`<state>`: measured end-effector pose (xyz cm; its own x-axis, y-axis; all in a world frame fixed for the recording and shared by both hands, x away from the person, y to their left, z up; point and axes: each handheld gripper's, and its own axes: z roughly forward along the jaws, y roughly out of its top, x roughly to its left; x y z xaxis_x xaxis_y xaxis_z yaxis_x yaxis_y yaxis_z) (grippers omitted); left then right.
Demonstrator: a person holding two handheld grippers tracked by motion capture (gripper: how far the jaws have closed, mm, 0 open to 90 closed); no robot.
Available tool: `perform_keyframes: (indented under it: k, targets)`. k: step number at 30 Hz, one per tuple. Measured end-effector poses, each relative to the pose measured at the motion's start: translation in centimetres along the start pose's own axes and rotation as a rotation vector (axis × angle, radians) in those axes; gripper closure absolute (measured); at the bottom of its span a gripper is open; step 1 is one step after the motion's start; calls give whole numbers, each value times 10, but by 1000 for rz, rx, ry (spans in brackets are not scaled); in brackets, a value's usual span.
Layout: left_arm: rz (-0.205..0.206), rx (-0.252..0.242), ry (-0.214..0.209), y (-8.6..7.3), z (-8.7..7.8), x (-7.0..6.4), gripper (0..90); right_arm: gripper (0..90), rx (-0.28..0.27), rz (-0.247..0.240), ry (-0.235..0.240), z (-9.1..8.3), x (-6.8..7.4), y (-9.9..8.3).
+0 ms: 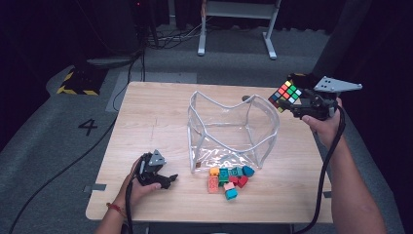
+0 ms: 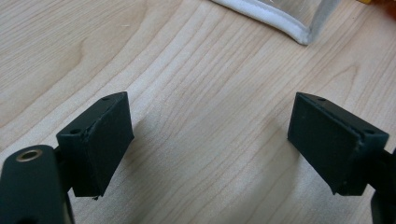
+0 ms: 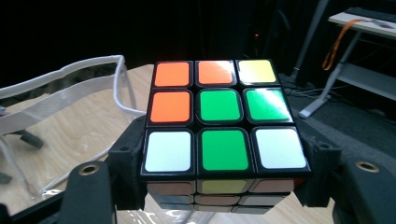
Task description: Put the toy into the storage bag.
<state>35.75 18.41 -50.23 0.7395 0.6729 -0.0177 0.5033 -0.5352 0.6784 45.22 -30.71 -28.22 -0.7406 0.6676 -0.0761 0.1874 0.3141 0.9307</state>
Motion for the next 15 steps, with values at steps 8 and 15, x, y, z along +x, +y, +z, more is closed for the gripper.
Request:
perform_keyframes:
  k: [8,15]
  targets:
    - [-3,1,2,0,0,0,141,338,13,-41,72,15,19,10]
    - [-9,3,-7,0,0,-1,141,338,35,-92,191,32,38,17]
